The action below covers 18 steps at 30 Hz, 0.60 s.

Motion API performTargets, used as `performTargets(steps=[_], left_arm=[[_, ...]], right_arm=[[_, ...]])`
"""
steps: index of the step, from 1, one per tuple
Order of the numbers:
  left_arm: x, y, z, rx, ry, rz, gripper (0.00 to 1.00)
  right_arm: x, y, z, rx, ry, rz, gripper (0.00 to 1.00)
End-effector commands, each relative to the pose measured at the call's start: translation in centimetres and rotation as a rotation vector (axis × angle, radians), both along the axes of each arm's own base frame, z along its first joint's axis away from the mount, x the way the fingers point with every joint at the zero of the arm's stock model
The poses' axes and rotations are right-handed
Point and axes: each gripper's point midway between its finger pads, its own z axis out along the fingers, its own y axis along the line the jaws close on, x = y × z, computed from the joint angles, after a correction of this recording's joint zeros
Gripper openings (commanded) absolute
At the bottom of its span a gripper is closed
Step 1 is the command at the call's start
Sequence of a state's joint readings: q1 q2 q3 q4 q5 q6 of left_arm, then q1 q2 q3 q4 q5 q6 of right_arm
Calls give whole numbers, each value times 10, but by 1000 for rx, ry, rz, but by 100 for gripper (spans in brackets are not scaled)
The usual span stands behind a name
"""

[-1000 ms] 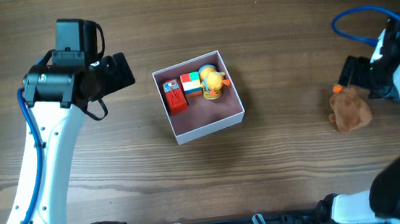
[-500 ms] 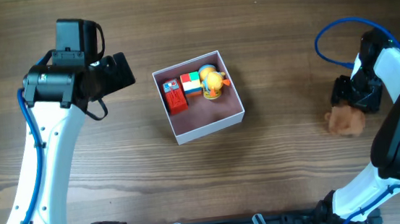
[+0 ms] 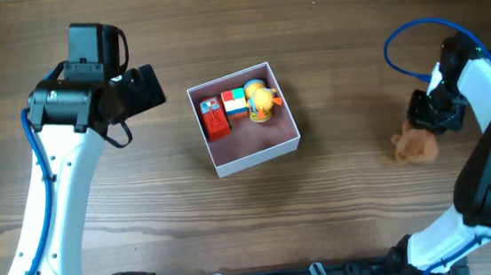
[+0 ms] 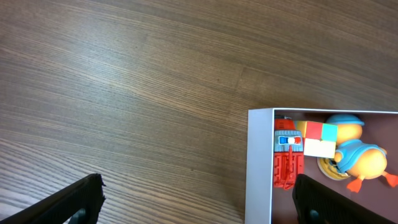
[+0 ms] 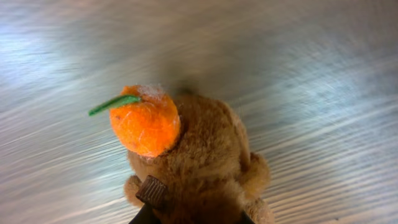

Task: Pack container
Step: 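Grasp the brown plush with the right gripper, then carry the plush into the box front and release it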

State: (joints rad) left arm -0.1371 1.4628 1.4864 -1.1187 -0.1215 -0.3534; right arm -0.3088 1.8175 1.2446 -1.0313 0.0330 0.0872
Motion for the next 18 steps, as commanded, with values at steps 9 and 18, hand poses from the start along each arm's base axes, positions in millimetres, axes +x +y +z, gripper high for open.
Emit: performTargets(steps=[9,18], left_arm=[[-16,61,38,-88,-120,222,98],[-41,125,37,-199,-108,432,100]], right_arm=[[51,207,200,6,-665,954,4],[14,349,173,10,-686,1725,4]])
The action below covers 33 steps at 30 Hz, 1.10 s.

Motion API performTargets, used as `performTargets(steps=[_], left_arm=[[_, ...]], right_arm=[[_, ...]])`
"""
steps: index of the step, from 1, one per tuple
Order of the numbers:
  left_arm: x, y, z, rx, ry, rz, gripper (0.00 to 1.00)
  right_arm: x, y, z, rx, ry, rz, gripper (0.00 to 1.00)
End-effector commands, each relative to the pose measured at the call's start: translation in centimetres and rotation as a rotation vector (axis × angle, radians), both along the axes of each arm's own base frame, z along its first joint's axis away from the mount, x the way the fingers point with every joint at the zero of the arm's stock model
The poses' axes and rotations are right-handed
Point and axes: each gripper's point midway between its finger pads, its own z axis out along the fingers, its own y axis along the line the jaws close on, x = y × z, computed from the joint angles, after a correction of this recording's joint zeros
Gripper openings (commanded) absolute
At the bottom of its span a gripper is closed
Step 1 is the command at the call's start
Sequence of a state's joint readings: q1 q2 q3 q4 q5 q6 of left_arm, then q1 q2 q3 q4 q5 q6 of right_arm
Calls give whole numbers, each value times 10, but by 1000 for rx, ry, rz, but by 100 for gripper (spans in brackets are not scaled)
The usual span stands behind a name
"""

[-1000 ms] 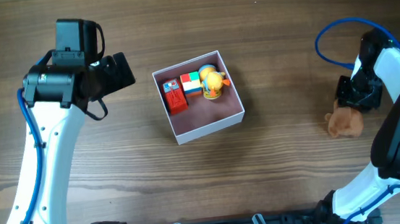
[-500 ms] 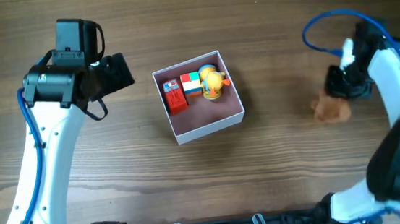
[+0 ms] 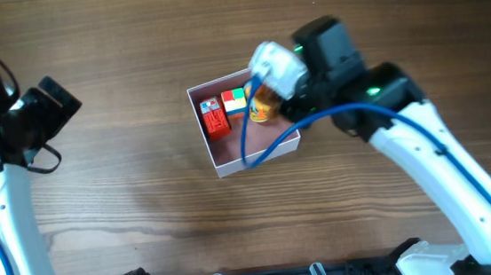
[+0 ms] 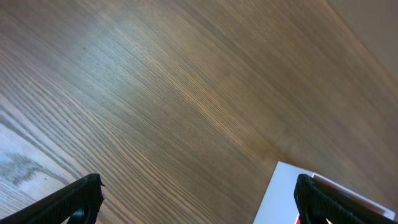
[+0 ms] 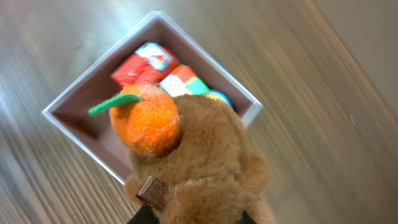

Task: Pack container
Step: 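Carry the plush into the box front and release it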

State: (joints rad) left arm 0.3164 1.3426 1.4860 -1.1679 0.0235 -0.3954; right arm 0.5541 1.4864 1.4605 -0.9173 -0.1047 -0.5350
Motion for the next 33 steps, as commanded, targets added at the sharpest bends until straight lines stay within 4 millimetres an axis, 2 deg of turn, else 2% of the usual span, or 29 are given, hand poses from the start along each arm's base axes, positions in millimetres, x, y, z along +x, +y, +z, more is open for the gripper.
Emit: performTargets(steps=[1,6,10,13,16,17,18,19,21,22,23,27,30,31,32,33], left_arm=[[-1,2,6,-53,-32,15,100],[-1,2,6,-53,-32,14,100],[-2,1,5,-51,-27,8,100],[-3,1,5,-52,-25,8,100],[-3,1,5,-52,-25,9,100],[-3,1,5,-52,-25,9,100],[-3,1,5,-52,-25,9,100],[-3,1,5,-52,-25,9,100],[-3,1,5,-52,-24,9,100],[-3,1,5,-52,-24,8,100],[-3,1,5,-52,-25,9,100],[-3,1,5,-52,-24,8,100],[-3,1,5,-52,-24,9,100],[-3,1,5,-52,-25,9,100],[-3,1,5,-52,-25,9,100],[-3,1,5,-52,-25,9,100]], right_arm=[[-12,35,-26,-117,-23,265,4],[-23,62,-83,-207,86,375,4],[-26,66,-128,-252,195,393,4],[-35,74,-142,-222,259,417,4],[-33,82,-140,-185,259,385,5],[-33,83,-139,-181,259,379,9],[-32,83,-139,-174,264,360,49],[-32,84,-139,-172,266,354,66],[-32,84,-139,-166,273,337,83],[-32,84,-139,-166,273,336,88],[-32,84,-137,-164,270,337,89],[-31,85,-123,-142,235,337,87],[-30,85,-95,-103,172,338,83],[-30,85,-85,-90,150,338,72],[-31,84,-75,-76,128,338,31],[-32,84,-70,-69,117,337,5]])
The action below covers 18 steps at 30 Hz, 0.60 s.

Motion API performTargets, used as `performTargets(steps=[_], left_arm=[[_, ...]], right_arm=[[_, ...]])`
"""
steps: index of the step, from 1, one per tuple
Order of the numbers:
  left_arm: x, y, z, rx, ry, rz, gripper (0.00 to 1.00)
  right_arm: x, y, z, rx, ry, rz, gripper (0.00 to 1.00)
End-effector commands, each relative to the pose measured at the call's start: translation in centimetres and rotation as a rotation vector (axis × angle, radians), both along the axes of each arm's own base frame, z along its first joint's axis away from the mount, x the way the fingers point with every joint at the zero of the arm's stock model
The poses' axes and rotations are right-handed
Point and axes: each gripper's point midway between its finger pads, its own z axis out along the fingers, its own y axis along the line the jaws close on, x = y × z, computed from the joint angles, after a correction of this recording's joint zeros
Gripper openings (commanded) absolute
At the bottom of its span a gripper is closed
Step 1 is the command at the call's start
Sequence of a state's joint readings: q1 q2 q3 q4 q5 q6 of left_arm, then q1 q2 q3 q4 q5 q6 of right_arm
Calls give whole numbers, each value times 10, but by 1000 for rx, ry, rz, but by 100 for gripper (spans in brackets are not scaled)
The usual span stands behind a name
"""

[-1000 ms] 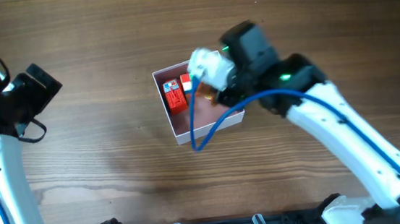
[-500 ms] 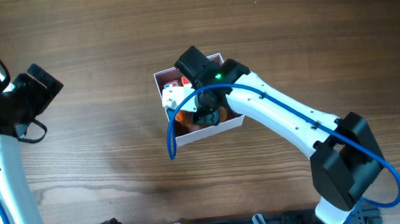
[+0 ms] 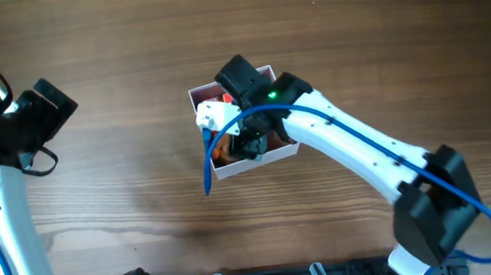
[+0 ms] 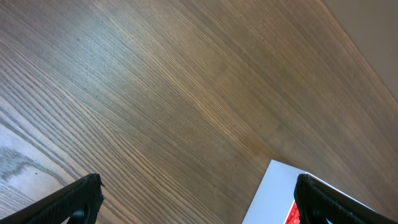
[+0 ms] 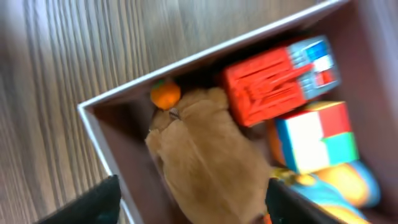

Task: Pack container
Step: 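Carry the plush into the box front and release it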

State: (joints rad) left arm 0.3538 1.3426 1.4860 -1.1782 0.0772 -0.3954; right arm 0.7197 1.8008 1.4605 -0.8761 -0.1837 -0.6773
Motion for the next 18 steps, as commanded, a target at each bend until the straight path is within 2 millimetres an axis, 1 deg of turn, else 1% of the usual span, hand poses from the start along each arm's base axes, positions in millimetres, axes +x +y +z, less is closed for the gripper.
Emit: performTargets(steps=[1,3,5,7,8,13,14,16,17,18], left_arm=[[0,-1,6,-5,-19,0,100],[0,-1,6,-5,-19,0,100],[-1,-1,5,-6,-16,0,100],[-1,-1,5,-8,-12,0,100],[-2,-1,5,-8,-11,-1,100],[-2,-2,4,-9,-8,-1,100],[-2,-2,4,-9,-8,-1,100],[-3,-2,4,-10,-5,-1,100],[-3,-2,4,-10,-5,-1,100],[-3,-2,4,-10,-5,-1,100]], right_arm=[[-3,5,48,97,-77,7,4],[-3,5,49,101,-72,-14,4],[-3,4,42,89,-59,-15,4],[-4,4,29,68,-33,-18,4],[-4,4,16,47,-2,-32,4],[-1,7,-31,-16,87,-63,4],[-1,7,-44,-34,111,-75,4],[-2,6,-64,-64,151,-95,4],[-4,4,-78,-88,183,-113,4],[-5,3,-85,-100,200,-126,4]])
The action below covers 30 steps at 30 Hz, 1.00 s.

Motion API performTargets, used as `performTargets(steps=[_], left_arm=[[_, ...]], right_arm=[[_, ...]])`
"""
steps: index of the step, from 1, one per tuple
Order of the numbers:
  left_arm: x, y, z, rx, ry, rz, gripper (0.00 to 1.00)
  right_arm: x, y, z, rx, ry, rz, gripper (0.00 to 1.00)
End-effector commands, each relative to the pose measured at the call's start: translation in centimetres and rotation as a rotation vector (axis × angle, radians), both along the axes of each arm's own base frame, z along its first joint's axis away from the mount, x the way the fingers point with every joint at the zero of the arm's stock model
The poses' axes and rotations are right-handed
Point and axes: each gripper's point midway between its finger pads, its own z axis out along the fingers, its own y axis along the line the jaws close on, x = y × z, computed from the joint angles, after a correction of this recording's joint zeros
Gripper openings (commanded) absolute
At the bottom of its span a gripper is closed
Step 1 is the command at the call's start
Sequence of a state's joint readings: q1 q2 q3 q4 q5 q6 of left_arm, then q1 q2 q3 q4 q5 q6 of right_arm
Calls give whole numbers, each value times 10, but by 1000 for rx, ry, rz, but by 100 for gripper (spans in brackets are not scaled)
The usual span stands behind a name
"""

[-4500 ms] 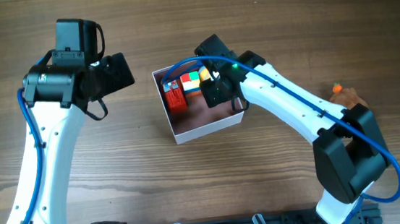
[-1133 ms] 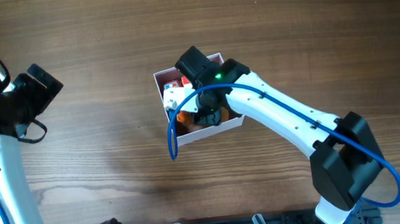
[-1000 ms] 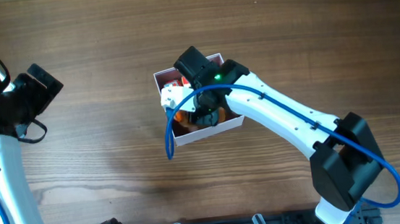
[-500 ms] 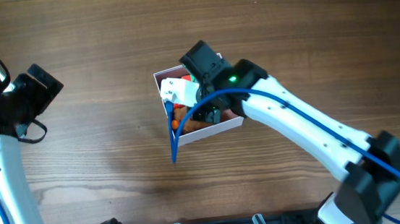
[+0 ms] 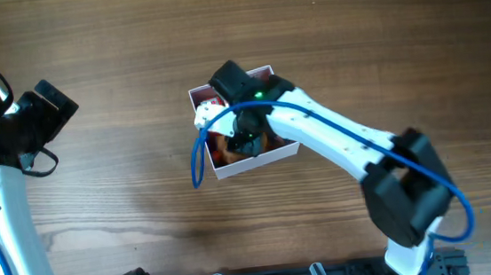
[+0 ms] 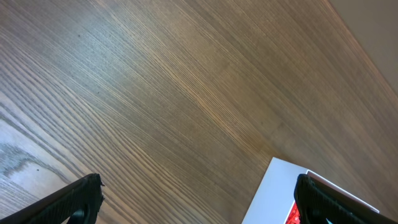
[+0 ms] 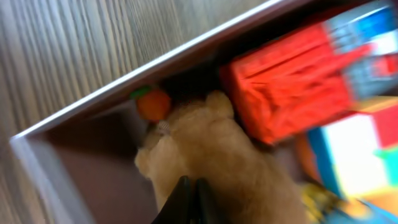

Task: Pack container
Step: 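Carry the plush into the box front and release it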

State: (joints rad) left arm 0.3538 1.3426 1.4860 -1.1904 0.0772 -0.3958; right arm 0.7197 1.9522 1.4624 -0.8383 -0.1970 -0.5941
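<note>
The white box holds a brown plush bear with an orange fruit, lying beside a red toy vehicle and a coloured cube. My right gripper is shut, its two tips together and down against the plush's fur. In the overhead view the right gripper is inside the box. My left gripper is open over bare wood, left of the box's corner; the overhead view shows the left gripper far left.
A yellow and blue duck toy sits at the box's far end, only its edge showing. A blue cable loops off the right arm beside the box's left wall. Wooden tabletop lies all round.
My right gripper was open above the plush in the box; now it is shut and lower, tips on the plush. The left arm has not moved.
My right gripper was shut on the plush at the table's far right, the left arm near the box. Then it held the plush over the box, the left arm drawn back. Then the plush lay in the box, gripper open; now the gripper is shut against it.
</note>
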Motion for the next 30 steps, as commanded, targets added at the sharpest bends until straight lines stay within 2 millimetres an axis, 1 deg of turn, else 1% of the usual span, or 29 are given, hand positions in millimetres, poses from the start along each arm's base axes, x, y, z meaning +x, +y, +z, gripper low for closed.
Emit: performTargets(steps=[1,2,3,4,5,7,9,11,12,13,14,15,16,17,18,19,20,21,22,24,26,28,30], left_arm=[[-1,-1,5,-6,-16,-1,100],[0,-1,6,-5,-17,-1,100],[0,-1,6,-5,-17,-1,100],[0,-1,6,-5,-17,-1,100],[0,-1,6,-5,-17,-1,100],[0,-1,6,-5,-17,-1,100],[0,-1,6,-5,-17,-1,100],[0,-1,6,-5,-17,-1,100],[0,-1,6,-5,-17,-1,100],[0,-1,6,-5,-17,-1,100],[0,-1,6,-5,-17,-1,100],[0,-1,6,-5,-17,-1,100],[0,-1,6,-5,-17,-1,100],[0,-1,6,-5,-17,-1,100],[0,-1,5,-5,-17,-1,100],[0,-1,5,-5,-17,-1,100],[0,-1,5,-5,-17,-1,100],[0,-1,5,-5,-17,-1,100],[0,-1,5,-5,-17,-1,100],[0,-1,5,-5,-17,-1,100],[0,-1,5,-6,-16,-2,100],[-1,-2,5,-7,-13,-2,100],[-2,-2,4,-3,-8,-11,99]], right_arm=[[-8,-2,-29,-45,86,-69,4],[-6,-1,-28,-38,82,-80,4],[-3,2,-21,-20,67,-89,4],[0,5,-13,-5,50,-89,4],[6,9,1,20,17,-89,4],[21,15,39,68,-80,-99,4],[39,13,89,117,-209,-156,4],[59,-2,140,157,-335,-303,4],[66,-13,159,171,-382,-370,4],[73,-29,179,184,-434,-442,4],[79,-45,192,195,-462,-515,4],[85,-66,202,201,-473,-623,4],[90,-86,204,201,-465,-723,4],[94,-102,202,197,-441,-812,4],[97,-122,196,189,-402,-920,4],[100,-144,185,170,-354,-1038,4],[100,-159,177,153,-319,-1117,4],[98,-178,162,127,-260,-1202,4],[95,-187,151,113,-216,-1231,4],[89,-199,125,93,-125,-1267,5],[81,-205,102,68,-63,-1281,4],[70,-201,72,48,14,-1265,4],[60,-191,50,53,82,-1214,4]])
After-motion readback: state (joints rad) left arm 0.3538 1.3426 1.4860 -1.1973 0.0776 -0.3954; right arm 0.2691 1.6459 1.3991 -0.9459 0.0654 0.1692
